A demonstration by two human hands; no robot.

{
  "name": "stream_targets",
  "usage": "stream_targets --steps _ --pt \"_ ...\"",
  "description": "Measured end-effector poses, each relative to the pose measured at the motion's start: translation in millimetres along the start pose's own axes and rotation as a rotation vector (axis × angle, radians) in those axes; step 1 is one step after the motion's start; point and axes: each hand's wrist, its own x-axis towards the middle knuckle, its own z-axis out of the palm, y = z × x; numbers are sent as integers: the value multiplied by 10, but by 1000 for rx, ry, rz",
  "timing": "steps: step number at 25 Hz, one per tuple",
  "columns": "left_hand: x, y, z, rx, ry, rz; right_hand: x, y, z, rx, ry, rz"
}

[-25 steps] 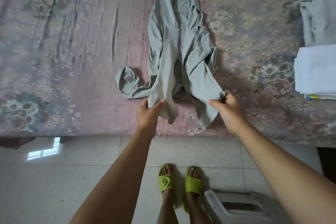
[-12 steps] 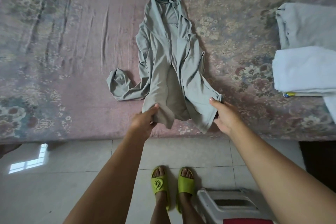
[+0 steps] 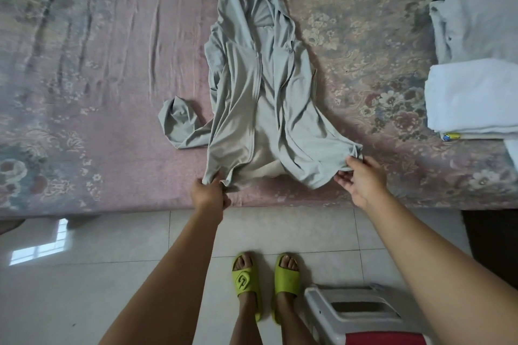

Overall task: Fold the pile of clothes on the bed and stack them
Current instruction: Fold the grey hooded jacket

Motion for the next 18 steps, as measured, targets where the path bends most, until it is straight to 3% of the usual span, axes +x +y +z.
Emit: stream_targets --steps 5,8,14,18 --pt "299 -436 47 313 -62 29 350 418 -9 -156 109 54" --pt "395 -749 7 450 -27 134 441 658 -14 -175 127 -31" --pt "292 -1138 76 85 -43 59 260 1358 48 -367 49 -110" --pt "311 -1333 259 -123 -44 75 60 1636 240 -476 15 -310"
